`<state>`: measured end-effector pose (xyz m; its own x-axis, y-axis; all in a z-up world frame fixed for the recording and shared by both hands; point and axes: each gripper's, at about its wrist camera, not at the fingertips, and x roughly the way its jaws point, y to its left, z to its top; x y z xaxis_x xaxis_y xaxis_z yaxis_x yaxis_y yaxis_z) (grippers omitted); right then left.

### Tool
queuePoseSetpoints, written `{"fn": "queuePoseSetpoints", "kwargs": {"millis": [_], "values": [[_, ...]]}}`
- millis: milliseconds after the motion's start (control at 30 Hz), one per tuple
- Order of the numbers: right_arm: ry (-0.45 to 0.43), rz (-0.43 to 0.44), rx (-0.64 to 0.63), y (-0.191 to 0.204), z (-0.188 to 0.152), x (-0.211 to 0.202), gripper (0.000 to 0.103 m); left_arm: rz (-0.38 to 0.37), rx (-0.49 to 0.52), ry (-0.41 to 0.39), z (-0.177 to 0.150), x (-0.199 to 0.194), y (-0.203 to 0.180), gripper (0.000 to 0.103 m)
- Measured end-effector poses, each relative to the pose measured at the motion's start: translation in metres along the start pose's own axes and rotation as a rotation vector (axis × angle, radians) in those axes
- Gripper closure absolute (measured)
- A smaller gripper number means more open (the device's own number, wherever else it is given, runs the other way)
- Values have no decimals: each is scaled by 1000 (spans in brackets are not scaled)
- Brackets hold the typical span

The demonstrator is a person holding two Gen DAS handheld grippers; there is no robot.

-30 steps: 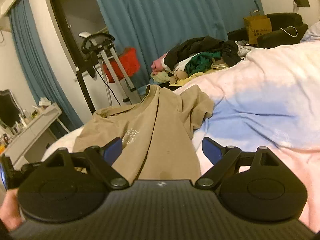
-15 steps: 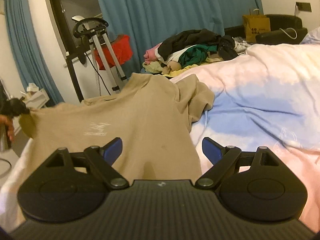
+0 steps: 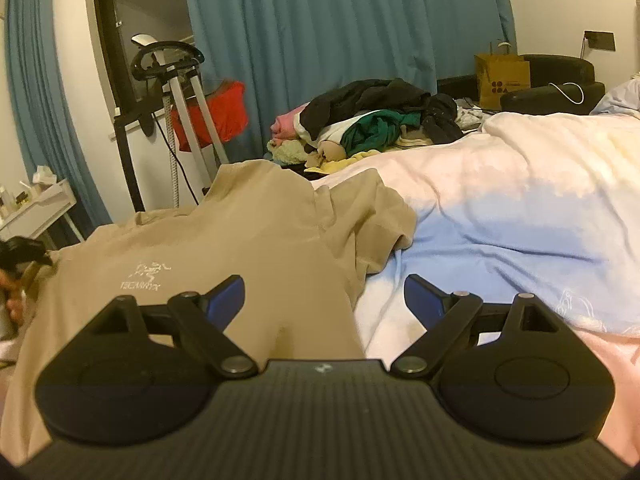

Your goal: Fold clothes

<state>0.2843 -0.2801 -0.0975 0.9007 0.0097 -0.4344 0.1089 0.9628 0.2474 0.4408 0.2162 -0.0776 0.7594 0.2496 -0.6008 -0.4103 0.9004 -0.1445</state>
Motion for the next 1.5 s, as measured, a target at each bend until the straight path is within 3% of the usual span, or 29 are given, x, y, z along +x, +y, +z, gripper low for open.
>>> {"fn": "queuePoseSetpoints", "kwargs": {"millis": [167,300,467,600,633,700,867,900,967,1167,1300,1333,1400,1500], "values": [[-25,-1,17,-4,2,-15,15,-147,9,115,-49,-87,23,31],[-50,13,23,-6,4,-36,15,-273,-14,321,-100,-155,52,31],[-66,28,-5,-5,2,-67,15,-327,28,529,-161,-217,80,32],[-75,47,5,-6,2,-97,15,-385,96,607,-179,-244,85,33],[-79,42,3,-7,2,-103,15,-397,118,620,-180,-249,84,38],[-82,34,8,-10,2,-115,15,-402,165,639,-183,-254,80,49],[-85,8,49,-27,6,-133,15,-378,243,638,-181,-269,77,99],[-87,0,55,-31,7,-136,15,-373,248,621,-178,-277,79,100],[-87,-16,60,-37,7,-140,15,-357,263,590,-171,-291,82,101],[-73,-1,123,-54,2,-150,15,-207,315,565,-153,-310,83,101],[-67,13,154,-59,3,-149,15,-191,331,556,-148,-314,82,100],[-65,18,158,-59,3,-149,15,-199,333,554,-146,-312,82,96],[-59,30,172,-62,3,-148,15,-220,339,543,-145,-316,76,81],[-48,60,207,-64,4,-145,15,-248,346,455,-146,-337,54,58]]}}
